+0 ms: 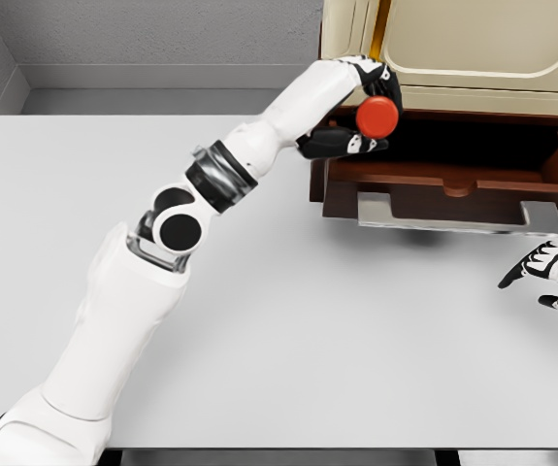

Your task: Put the switch into the drawer with left arm, and close the drawer with right arm

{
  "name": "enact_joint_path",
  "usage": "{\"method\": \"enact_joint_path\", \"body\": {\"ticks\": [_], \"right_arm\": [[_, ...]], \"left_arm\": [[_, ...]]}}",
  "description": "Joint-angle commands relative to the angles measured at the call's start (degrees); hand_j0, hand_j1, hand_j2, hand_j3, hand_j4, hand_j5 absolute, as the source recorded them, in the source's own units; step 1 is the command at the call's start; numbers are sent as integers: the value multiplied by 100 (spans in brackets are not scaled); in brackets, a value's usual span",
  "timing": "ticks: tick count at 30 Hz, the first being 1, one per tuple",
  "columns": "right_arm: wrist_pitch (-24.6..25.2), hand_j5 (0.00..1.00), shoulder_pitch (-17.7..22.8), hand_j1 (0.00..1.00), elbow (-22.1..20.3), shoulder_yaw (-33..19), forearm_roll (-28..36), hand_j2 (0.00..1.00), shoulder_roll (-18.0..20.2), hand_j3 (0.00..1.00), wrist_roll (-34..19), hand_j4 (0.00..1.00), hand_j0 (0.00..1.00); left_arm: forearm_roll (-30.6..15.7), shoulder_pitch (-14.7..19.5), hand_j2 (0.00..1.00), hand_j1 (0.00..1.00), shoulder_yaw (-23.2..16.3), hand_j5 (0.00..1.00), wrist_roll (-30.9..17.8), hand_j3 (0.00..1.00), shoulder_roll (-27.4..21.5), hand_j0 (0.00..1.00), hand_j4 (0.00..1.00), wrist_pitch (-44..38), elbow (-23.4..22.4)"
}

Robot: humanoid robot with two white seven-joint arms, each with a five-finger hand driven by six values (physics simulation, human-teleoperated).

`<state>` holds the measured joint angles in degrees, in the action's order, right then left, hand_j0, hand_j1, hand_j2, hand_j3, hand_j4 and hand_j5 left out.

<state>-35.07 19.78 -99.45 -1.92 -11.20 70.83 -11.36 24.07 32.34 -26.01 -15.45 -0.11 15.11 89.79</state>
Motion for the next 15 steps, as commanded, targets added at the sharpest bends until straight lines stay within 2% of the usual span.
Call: {"method": "enact_joint_path", "body": {"ticks": [1, 6, 14, 15], "right_arm": [[7, 65, 0, 65, -4, -2, 39, 65, 10, 65, 2, 65, 65], [7, 65, 0, 65, -4, -2, 39, 65, 10, 65, 2, 65, 65], [7, 65, 0, 65, -4, -2, 39, 65, 10, 65, 2, 65, 65], [7, 65, 0, 65, -4, -2, 39, 65, 10, 65, 2, 65, 65]], "left_arm": [[141, 18, 23, 23, -80, 23, 7, 23, 11, 23, 23, -8, -145], [335, 176, 23, 23, -159, 23, 7, 23, 11, 23, 23, -8, -304], [370, 440, 23, 23, -308, 23, 7, 23, 11, 23, 23, 0, -523], [379, 440, 28, 28, -317, 28, 7, 28, 11, 28, 28, 1, -523]]}}
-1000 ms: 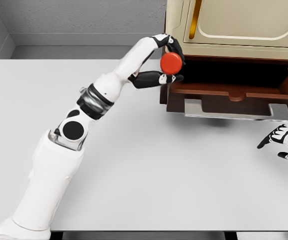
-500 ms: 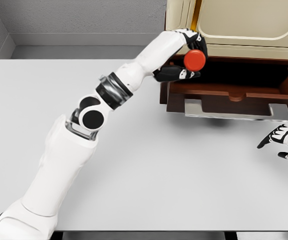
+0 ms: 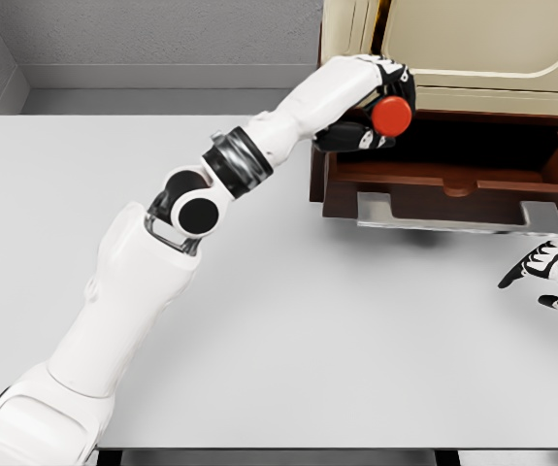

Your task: Put the switch into the drawer with left arm, and close the drawer with right arm

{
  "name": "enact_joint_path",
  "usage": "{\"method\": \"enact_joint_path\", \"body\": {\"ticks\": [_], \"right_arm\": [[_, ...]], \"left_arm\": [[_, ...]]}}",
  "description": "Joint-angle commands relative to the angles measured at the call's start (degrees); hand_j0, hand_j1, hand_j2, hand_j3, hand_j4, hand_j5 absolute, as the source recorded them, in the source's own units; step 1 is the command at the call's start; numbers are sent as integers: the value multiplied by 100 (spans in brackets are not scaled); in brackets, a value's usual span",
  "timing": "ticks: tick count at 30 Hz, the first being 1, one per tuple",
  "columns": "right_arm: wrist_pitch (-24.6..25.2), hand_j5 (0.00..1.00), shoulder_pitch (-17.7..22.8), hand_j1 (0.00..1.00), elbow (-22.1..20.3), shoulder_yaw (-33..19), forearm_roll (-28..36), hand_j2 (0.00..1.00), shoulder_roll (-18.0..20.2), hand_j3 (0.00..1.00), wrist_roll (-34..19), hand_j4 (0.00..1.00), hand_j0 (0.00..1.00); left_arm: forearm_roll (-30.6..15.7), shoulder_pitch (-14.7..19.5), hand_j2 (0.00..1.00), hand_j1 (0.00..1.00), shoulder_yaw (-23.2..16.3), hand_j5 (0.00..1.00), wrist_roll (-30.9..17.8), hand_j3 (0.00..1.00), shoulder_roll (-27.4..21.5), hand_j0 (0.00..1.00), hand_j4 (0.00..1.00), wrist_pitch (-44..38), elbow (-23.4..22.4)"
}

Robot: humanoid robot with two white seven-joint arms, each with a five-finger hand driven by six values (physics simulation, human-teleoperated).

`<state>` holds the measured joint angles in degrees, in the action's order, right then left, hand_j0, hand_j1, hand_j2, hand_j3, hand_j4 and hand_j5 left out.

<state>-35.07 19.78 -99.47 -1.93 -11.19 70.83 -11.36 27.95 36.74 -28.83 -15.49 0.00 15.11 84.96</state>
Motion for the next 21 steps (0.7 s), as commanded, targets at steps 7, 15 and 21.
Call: {"method": "enact_joint_path", "body": {"ticks": [7, 15, 21], "right_arm": [[7, 65, 0, 65, -2, -1, 38, 65, 10, 65, 2, 65, 65], [7, 65, 0, 65, -2, -1, 38, 65, 19, 65, 2, 65, 65], [7, 65, 0, 65, 7, -1, 29, 65, 10, 65, 2, 65, 65]], "left_arm": [[-9, 9, 50, 50, -26, 50, 2, 50, 0, 50, 50, 10, -41], [-9, 18, 60, 60, -35, 60, 2, 60, 0, 60, 60, 10, -32], [-9, 18, 62, 62, -44, 62, 2, 62, 0, 62, 62, 10, -41]]}}
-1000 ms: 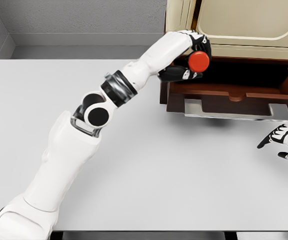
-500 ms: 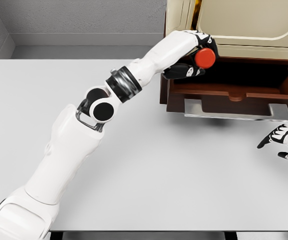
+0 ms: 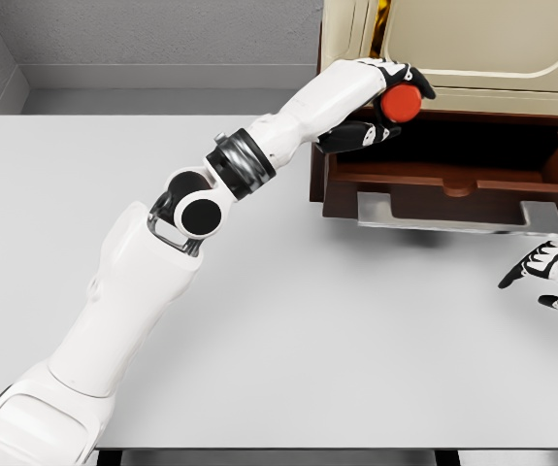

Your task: Put the switch into the drawer with left arm, and close the drawer with right arm

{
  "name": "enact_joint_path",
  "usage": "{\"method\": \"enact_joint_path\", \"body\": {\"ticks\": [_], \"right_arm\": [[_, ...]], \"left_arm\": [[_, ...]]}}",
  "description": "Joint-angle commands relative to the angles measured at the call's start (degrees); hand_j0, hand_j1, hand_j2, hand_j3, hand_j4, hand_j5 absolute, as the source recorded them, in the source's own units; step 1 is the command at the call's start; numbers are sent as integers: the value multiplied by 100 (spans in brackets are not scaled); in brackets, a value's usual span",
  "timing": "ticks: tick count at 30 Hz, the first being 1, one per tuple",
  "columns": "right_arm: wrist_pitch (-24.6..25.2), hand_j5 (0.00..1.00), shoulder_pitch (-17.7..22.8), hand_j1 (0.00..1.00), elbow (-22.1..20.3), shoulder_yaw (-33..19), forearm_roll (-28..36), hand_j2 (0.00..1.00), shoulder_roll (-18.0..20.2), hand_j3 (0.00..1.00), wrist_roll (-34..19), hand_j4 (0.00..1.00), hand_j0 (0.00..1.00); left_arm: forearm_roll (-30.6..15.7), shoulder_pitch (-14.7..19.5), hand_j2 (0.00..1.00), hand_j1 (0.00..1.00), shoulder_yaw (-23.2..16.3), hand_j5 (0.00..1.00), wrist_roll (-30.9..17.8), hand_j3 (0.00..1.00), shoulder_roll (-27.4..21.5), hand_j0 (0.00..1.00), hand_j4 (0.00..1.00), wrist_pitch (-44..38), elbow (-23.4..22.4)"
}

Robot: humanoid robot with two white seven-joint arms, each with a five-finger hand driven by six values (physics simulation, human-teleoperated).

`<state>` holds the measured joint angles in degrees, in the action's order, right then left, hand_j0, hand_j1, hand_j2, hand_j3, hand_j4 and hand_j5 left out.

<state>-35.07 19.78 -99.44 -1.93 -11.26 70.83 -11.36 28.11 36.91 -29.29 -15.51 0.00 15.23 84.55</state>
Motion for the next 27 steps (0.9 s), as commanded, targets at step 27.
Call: {"method": "enact_joint_path", "body": {"ticks": [27], "right_arm": [[7, 66, 0, 66, -5, -1, 36, 66, 10, 66, 2, 66, 66]], "left_arm": [[134, -17, 71, 71, -121, 71, 4, 71, 0, 71, 71, 6, 18]]}}
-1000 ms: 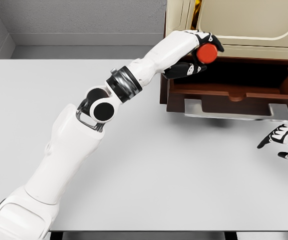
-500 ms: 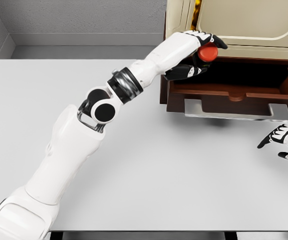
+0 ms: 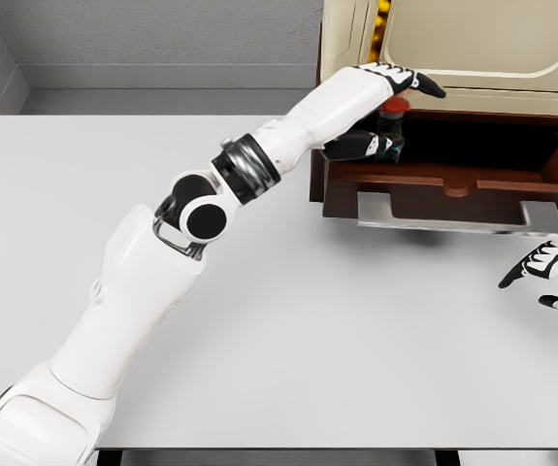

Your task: Put the switch into the drawer with left arm, and close the drawer with right arm

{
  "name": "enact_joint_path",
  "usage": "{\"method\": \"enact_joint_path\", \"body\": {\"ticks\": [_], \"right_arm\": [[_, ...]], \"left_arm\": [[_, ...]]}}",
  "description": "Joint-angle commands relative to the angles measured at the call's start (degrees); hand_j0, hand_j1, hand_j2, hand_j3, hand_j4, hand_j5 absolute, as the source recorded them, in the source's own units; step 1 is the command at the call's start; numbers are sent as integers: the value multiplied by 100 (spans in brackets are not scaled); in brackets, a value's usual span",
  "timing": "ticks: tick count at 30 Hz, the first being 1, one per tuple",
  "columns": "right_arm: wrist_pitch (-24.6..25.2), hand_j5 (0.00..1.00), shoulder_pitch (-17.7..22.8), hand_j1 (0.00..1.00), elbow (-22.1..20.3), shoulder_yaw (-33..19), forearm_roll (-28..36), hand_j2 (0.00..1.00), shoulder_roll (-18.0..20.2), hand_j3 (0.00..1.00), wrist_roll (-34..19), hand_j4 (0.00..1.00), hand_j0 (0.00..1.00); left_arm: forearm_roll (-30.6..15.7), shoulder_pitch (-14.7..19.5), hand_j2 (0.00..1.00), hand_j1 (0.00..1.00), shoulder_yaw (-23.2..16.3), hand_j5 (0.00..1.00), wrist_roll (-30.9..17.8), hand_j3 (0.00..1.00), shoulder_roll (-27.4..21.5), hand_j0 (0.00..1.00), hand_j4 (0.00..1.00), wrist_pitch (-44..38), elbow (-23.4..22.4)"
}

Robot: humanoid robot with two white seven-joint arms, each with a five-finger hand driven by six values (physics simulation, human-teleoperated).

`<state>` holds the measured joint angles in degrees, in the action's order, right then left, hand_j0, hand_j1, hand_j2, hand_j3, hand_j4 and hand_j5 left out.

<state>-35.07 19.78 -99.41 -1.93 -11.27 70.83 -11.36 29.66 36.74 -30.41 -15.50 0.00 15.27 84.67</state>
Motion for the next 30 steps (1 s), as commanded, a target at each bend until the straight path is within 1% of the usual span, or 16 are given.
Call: {"method": "enact_joint_path", "body": {"ticks": [1, 9, 11, 12, 14, 15, 16, 18, 20, 22, 23, 24, 26, 28, 29, 30], "right_arm": [[7, 66, 0, 66, -9, -1, 37, 66, 10, 66, 2, 66, 66], [7, 66, 0, 66, 0, -1, 37, 66, 10, 66, 2, 66, 66], [7, 66, 0, 66, 0, -1, 37, 66, 10, 66, 2, 66, 66], [7, 66, 0, 66, 0, -1, 37, 66, 10, 66, 2, 66, 66], [7, 65, 0, 65, 0, -1, 37, 65, 10, 65, 2, 65, 65], [7, 65, 0, 65, 0, -1, 37, 65, 10, 65, 2, 65, 65], [7, 65, 0, 65, 0, -1, 37, 65, 10, 65, 2, 65, 65], [7, 65, -9, 65, 0, -1, 46, 65, 19, 65, 2, 65, 65], [7, 65, -9, 65, 0, -1, 46, 65, 19, 65, 2, 65, 65], [7, 65, -9, 65, 0, -1, 46, 65, 19, 65, 2, 65, 65], [7, 65, -18, 65, 0, -1, 46, 65, 19, 65, 2, 65, 65], [7, 65, -18, 65, 9, -1, 54, 65, 19, 65, 2, 65, 65], [7, 65, -70, 65, 18, -1, 72, 65, 89, 65, 2, 65, 65], [7, 65, -79, 65, 9, 8, 168, 65, 115, 65, 2, 65, 65], [7, 65, -79, 65, 9, -1, 169, 65, 115, 65, 2, 65, 65], [7, 65, -88, 65, 9, 8, 169, 65, 107, 65, 2, 65, 65]], "left_arm": [[-21, 0, 71, 71, -8, 71, 3, 71, 0, 71, 71, 3, 6], [-30, -35, 73, 73, -88, 73, 3, 73, 0, 73, 73, 73, 103], [-56, -70, 83, 83, -175, 83, -5, 83, -79, 83, 83, 195, 322], [-83, -79, 100, 100, -202, 100, -5, 100, -211, 100, 100, 494, 515], [-127, -79, 100, 100, -193, 100, -5, 100, -694, 100, 100, 1188, 806], [-127, -70, 100, 100, -158, 100, -5, 100, -1036, 100, 100, 1750, 990], [-206, -62, 100, 100, -97, 100, -5, 100, -1397, 100, 100, 1973, 1148], [-478, -132, 100, 100, 413, 100, -5, 100, -1986, 100, 100, 1973, 1316], [-645, -483, 100, 100, 1230, 100, 3, 100, -2426, 100, 100, 1973, 1324], [-874, -826, 100, 100, 1986, 100, 3, 100, -2540, 100, 100, 1973, 1324], [-927, -1168, 100, 100, 2486, 100, 12, 100, -2724, 100, 100, 1973, 1316], [-935, -1441, 100, 100, 2733, 100, 12, 100, -2830, 100, 100, 1973, 1316], [-883, -2319, 100, 100, 3252, 100, -5, 100, -2883, 100, 100, 1973, 1166], [-848, -3162, 100, 100, 3498, 100, -136, 100, -2988, 100, 100, 1973, 1114], [-848, -3366, 100, 100, 3647, 100, -646, 100, -2980, 100, 100, 1973, 1000], [-883, -3384, 100, 100, 3814, 100, -1068, 100, -2971, 100, 100, 1973, 824]]}}
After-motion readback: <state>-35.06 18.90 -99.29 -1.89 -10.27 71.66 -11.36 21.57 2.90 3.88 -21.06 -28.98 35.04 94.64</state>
